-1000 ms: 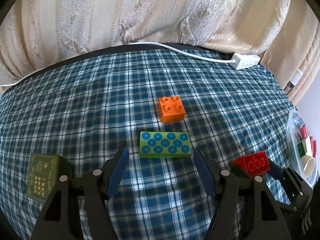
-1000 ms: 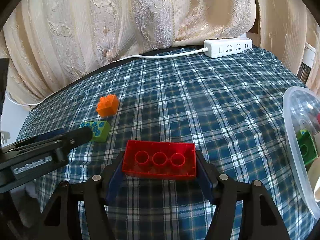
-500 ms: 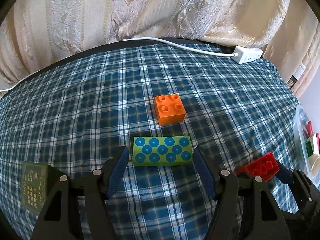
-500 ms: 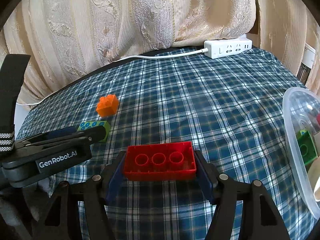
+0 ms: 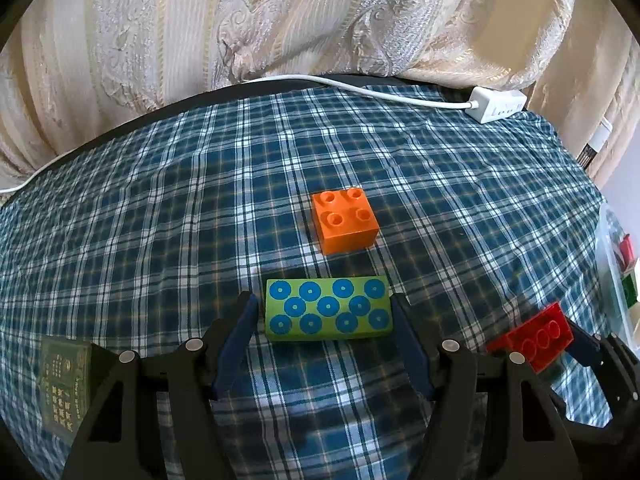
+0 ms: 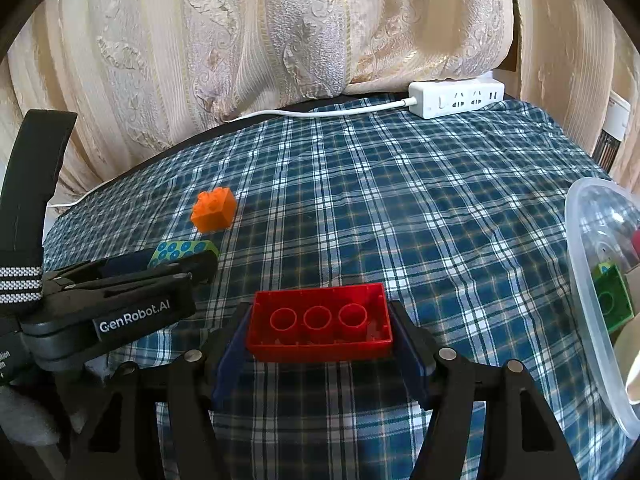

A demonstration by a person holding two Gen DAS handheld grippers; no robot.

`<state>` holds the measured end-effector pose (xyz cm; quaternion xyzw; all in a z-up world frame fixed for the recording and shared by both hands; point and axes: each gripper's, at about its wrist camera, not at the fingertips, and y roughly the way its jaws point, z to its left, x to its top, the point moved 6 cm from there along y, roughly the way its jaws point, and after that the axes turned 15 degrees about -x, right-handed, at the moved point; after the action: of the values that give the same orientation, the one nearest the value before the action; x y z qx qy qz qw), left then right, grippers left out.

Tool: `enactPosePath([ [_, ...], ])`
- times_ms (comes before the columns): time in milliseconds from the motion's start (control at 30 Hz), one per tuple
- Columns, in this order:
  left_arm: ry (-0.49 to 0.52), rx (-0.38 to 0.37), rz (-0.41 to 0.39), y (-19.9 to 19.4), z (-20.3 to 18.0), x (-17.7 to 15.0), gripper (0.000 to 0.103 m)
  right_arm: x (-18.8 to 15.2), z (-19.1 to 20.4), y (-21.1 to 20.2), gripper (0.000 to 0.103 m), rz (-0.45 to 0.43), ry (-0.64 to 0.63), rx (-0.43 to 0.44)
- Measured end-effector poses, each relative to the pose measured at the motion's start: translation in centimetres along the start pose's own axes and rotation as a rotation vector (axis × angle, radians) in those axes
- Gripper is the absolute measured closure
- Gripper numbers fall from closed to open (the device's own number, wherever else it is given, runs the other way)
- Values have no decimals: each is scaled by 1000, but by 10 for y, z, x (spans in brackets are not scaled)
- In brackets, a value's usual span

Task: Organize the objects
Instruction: 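Lower the left tool around the green blue-dotted block and close on it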

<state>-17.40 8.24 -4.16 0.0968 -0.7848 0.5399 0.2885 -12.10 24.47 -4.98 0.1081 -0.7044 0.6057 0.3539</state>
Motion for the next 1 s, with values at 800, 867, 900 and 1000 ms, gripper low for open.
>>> enactPosePath([
  [800, -7, 32, -32, 1, 10, 2, 24, 0, 0, 0, 34, -1, -1, -2],
  [867, -10, 33, -33, 1, 11, 2, 22, 0, 0, 0, 34, -1, -1, -2],
  [900, -11, 34, -33, 1, 11, 2, 21, 0, 0, 0, 34, -1, -1, -2],
  [1000, -11, 35, -34, 2, 11, 3, 19, 0, 0, 0, 34, -1, -1, -2],
])
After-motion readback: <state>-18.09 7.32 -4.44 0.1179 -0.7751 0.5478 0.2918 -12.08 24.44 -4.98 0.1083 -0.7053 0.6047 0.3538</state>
